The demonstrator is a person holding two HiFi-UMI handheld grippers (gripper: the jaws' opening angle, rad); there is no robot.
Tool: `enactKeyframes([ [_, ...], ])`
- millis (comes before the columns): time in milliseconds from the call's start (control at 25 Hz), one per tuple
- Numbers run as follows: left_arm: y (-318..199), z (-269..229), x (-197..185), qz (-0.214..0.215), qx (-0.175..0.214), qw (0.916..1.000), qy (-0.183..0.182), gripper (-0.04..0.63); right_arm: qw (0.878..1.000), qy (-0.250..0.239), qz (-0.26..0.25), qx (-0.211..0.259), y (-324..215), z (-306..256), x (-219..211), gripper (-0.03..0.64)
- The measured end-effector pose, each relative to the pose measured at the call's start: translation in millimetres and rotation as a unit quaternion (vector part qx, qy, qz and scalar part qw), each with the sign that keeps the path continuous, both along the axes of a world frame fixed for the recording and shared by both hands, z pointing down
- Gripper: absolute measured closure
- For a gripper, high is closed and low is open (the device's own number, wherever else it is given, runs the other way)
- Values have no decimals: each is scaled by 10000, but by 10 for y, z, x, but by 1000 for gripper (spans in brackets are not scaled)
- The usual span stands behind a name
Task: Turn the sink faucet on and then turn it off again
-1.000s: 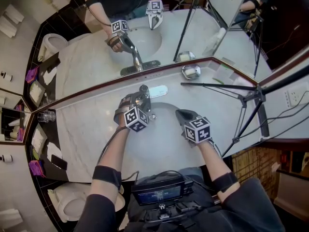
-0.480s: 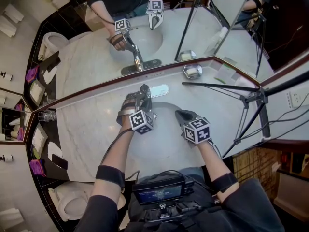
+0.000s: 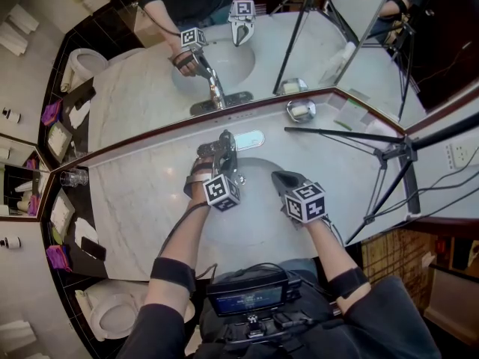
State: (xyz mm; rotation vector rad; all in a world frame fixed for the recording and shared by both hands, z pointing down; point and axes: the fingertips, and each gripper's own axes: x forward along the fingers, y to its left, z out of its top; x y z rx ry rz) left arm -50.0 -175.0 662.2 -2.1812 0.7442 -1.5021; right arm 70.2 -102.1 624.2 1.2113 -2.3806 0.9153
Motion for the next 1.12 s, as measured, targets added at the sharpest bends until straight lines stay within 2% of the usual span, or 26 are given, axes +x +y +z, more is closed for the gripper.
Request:
enactKeyframes([
  [640,141,120,-19,-4,-287,9996,56,489,10000,-18,-30,-1,1,-2,-45,600],
  [1120,129,126,-12,-22,-150,9998,85,491,10000,4,-72,9,-8,2,-86,600],
])
